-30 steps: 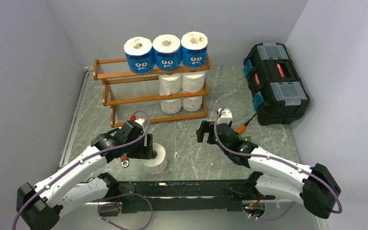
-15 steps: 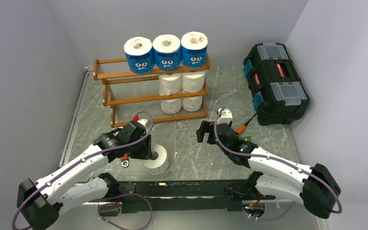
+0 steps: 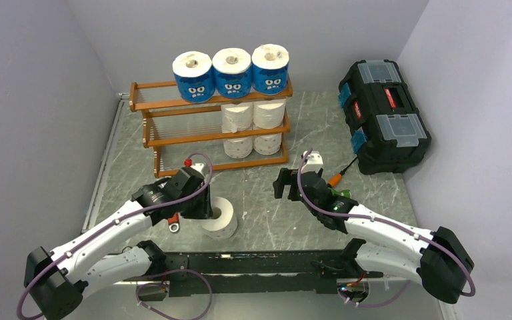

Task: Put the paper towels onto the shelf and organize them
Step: Adjust the paper towel at the center of the board.

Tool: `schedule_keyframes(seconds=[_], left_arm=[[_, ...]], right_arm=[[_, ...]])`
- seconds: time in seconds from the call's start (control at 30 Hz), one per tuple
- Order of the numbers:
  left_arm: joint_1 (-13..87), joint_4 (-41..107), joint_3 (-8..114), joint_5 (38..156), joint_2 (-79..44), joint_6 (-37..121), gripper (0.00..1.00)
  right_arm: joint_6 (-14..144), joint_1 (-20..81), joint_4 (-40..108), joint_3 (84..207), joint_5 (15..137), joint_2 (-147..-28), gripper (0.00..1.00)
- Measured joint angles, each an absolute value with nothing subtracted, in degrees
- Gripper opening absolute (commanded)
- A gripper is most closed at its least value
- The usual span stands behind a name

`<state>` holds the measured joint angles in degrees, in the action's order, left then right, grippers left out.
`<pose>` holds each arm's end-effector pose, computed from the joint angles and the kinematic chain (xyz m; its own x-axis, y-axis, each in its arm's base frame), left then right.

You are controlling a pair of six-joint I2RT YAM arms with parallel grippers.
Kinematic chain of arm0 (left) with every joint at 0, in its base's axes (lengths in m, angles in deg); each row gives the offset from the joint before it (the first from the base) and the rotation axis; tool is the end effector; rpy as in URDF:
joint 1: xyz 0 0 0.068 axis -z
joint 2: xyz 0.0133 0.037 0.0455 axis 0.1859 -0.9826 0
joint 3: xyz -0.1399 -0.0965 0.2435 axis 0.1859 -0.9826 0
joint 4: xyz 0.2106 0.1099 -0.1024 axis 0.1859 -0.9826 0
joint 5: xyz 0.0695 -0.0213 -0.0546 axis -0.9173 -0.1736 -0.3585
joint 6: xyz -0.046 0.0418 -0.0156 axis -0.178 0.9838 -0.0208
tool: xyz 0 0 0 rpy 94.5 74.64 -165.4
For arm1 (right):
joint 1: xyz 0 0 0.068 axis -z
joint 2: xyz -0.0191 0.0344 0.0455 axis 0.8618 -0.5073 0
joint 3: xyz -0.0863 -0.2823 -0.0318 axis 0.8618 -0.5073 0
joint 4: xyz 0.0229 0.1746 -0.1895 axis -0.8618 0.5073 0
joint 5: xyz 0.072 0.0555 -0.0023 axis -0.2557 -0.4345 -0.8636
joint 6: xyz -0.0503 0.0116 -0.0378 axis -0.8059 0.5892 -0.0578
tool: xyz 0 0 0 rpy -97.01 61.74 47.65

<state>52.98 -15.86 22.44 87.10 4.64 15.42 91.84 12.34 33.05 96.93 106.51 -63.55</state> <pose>0.1196 -0.1068 0.2513 -0.9009 -0.0175 -0.4336 0.1315 0.9412 -0.3113 0.1549 0.1386 0.2276 -0.5282 0.1798 -0.8298 -0.1814 0.9309 0.3171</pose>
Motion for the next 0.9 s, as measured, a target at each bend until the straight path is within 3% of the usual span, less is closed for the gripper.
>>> schedule_keyframes(seconds=[0.6, 0.9], left_arm=[[53.1, -8.2, 30.5, 81.3, -6.8, 5.9, 0.30], [53.2, -7.9, 33.2, 80.4, -15.1, 1.8, 0.43]], right_arm=[[92.3, 12.3, 33.5, 95.6, 107.4, -63.3, 0.99], [92.3, 12.3, 33.6, 95.4, 107.6, -62.3, 0.99]])
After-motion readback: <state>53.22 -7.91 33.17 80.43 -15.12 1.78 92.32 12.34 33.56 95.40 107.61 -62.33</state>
